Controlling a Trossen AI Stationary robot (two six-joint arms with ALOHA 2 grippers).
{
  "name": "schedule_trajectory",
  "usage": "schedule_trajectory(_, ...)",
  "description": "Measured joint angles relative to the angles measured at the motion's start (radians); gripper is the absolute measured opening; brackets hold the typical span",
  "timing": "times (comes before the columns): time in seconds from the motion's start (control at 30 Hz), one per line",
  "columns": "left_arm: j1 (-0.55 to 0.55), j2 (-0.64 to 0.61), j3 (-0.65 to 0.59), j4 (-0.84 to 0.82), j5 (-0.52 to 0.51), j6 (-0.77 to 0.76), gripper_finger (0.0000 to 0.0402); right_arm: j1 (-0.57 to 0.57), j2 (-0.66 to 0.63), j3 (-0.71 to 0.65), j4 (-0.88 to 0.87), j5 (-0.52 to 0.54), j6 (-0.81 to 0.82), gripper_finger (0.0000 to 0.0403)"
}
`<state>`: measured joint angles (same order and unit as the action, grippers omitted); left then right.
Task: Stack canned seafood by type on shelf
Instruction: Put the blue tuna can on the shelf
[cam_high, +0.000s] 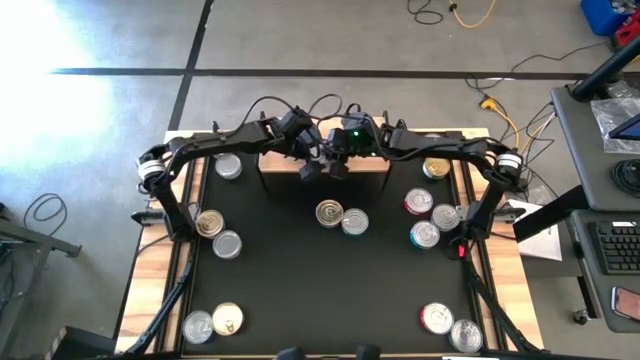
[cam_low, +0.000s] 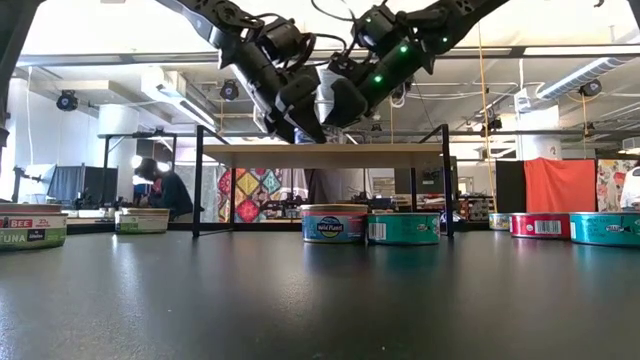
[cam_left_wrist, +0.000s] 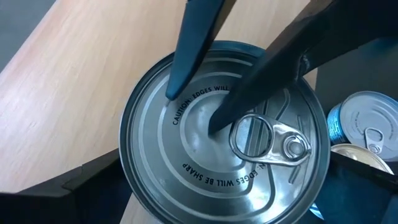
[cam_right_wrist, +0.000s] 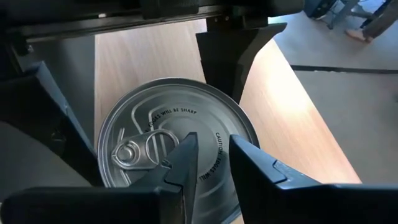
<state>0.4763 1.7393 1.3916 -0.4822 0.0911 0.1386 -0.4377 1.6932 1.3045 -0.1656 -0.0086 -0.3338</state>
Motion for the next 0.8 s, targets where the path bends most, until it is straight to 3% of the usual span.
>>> schedule_trajectory(0.53,0.007,-0.014,0.016,-0.088,-0.025,0.094,0.04,-0.021,-0.039,-0.003,-0.148,0.065,-0.076,0.0075)
schedule_trajectory(0.8,-0.027,-0.159,0.052,-0.182,-0.032,0.045,0.04,-0.03,-0.097,-0.004,-0.253,0.164,-0.081,0.0092)
